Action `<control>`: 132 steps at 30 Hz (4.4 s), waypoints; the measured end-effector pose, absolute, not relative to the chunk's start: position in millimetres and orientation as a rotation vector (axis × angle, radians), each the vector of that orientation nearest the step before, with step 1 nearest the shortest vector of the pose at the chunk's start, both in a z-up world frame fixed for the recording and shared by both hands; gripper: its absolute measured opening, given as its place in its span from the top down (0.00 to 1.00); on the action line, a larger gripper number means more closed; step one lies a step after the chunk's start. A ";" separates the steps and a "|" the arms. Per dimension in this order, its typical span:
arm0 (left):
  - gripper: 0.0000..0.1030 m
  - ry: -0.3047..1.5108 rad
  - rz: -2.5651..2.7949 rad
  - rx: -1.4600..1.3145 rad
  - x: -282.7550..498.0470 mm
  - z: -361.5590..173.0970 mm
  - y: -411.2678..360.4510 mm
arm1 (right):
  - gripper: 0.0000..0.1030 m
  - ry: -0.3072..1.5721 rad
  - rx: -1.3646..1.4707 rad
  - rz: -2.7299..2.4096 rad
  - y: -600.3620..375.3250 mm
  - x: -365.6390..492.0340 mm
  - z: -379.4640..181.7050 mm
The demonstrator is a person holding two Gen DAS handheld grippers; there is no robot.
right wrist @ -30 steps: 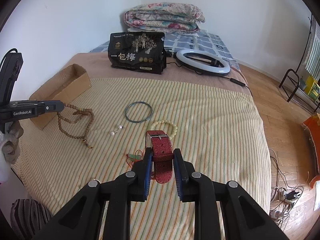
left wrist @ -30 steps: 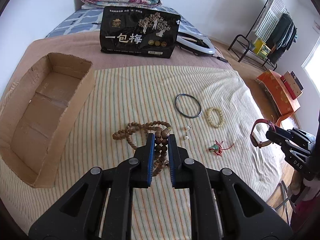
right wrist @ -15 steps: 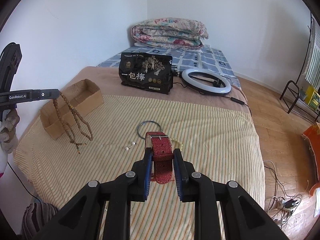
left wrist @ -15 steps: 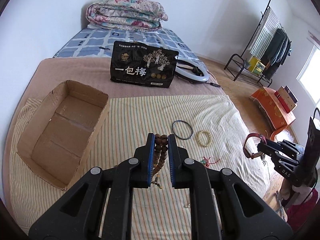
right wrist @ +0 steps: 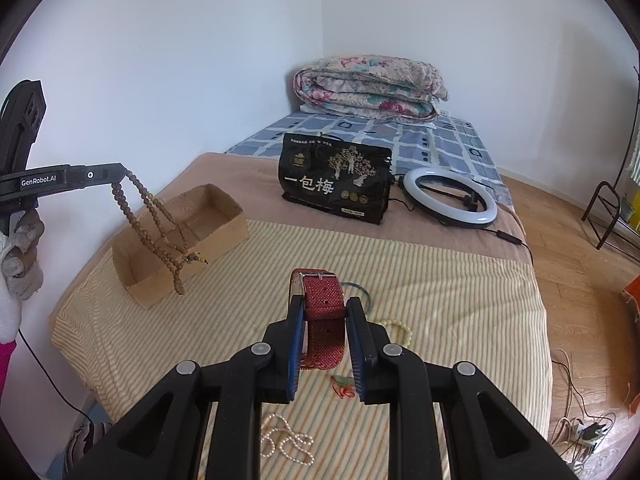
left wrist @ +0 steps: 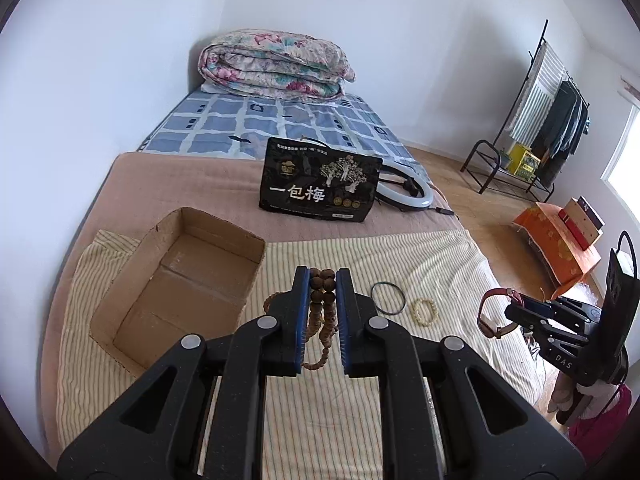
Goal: Organize jewelry
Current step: 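Carry necklace with left tool to cardboard box while right tool lowers watch inside and opens, then lower the necklace into the box and open the left tool, then move left tool to pearl earring while right tool moves to red-string jade pendant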
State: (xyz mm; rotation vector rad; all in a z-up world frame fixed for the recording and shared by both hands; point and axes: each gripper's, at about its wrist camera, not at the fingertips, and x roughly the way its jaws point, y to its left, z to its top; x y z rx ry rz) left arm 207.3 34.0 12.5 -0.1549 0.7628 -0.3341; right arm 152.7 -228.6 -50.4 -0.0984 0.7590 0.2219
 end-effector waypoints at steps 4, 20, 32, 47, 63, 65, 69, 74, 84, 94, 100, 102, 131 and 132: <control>0.89 0.744 -0.300 -0.152 209.9 16.9 55.2 | 0.81 0.749 -0.116 0.256 -202.5 167.6 -46.4; 0.89 0.737 -0.204 -0.190 227.1 7.4 137.1 | 0.81 0.752 -0.144 0.399 -93.9 232.7 -53.3; 0.89 0.761 -0.200 -0.193 238.3 -11.8 154.6 | 0.81 0.780 -0.175 0.458 -28.5 281.0 -78.6; 0.89 0.848 -0.186 -0.190 257.9 -54.7 168.2 | 0.81 0.855 -0.153 0.477 12.3 338.6 -128.2; 0.65 0.923 -0.180 -0.218 261.7 -78.3 172.4 | 0.34 0.830 -0.181 0.453 17.9 337.5 -126.4; 0.65 0.924 -0.183 -0.220 258.7 -77.5 172.0 | 0.30 0.820 -0.183 0.448 15.9 334.4 -123.2; 0.65 0.917 -0.171 -0.208 251.3 -73.7 168.8 | 0.29 0.808 -0.180 0.447 10.5 326.7 -115.4; 0.65 0.903 -0.162 -0.195 242.0 -67.4 161.9 | 0.26 0.788 -0.172 0.442 -1.1 314.9 -104.0; 0.65 0.843 -0.189 -0.123 220.4 -54.4 127.3 | 0.19 0.744 -0.136 0.386 -56.2 283.8 -78.9; 0.64 0.849 -0.254 -0.082 204.5 -50.7 77.5 | 0.14 0.720 -0.121 0.280 -144.6 247.1 -64.4; 0.64 0.867 -0.306 -0.046 196.5 -56.2 41.7 | 0.14 0.720 -0.099 0.203 -202.5 227.8 -62.1; 0.64 0.873 -0.326 -0.048 194.3 -58.8 30.5 | 0.14 0.725 -0.092 0.174 -220.2 221.1 -63.4; 0.64 1.016 -0.578 0.039 218.3 -155.4 -123.6 | 0.15 0.915 -0.123 0.228 -304.6 170.0 -178.2; 0.64 1.020 -0.579 0.047 220.5 -159.6 -128.1 | 0.16 0.922 -0.122 0.234 -304.0 170.0 -183.9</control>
